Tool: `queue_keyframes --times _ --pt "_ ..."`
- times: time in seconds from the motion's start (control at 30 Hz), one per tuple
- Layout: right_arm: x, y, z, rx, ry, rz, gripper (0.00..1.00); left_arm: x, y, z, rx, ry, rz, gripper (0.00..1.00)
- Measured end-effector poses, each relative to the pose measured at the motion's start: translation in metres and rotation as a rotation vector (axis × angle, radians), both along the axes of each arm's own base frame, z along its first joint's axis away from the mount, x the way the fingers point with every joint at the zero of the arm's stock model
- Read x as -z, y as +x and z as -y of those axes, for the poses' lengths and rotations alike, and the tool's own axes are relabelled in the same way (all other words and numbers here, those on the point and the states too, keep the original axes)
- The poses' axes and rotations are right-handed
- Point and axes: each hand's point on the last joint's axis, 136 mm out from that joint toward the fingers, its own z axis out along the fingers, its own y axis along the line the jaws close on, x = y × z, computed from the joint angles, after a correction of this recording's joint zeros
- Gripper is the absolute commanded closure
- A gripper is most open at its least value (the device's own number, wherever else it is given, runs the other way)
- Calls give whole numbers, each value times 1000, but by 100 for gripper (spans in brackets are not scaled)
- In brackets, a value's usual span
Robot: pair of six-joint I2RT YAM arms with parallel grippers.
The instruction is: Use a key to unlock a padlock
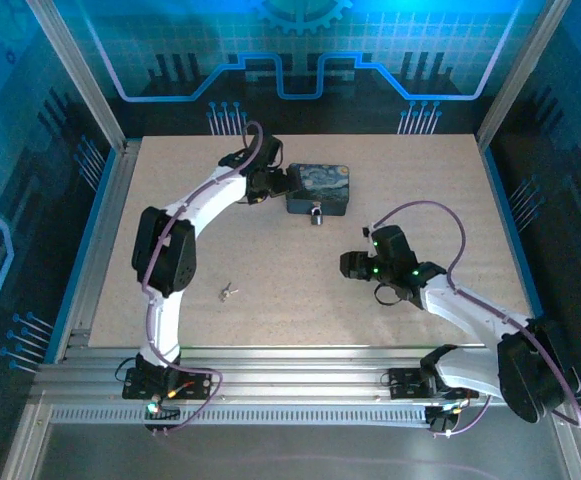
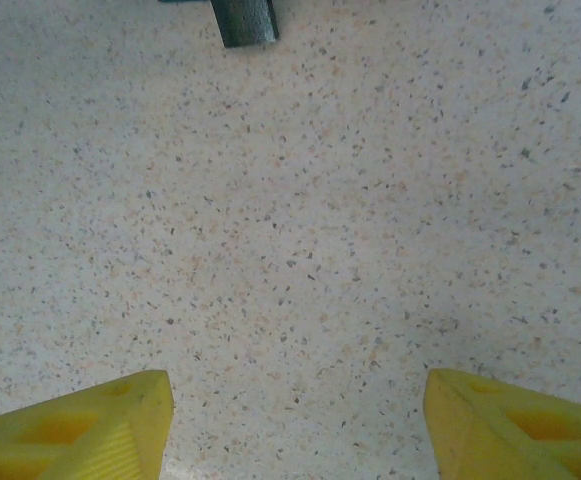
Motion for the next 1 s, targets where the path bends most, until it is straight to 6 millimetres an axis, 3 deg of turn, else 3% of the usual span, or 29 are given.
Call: queue_keyframes --times 0.23,0.57,0.8,1.0 --pt "11 -2 -17 -43 -24 -41 32 13 22 5 -9 2 -9 6" --pt "8 5 -34 -66 -28 -43 33 45 15 -8 -26 31 -88 7" --pt "2 8 -35 -60 -39 -43 32 45 8 -11 -22 28 -69 7" --pt "2 3 -31 -55 -54 -54 32 44 -17 -26 -30 56 -86 7"
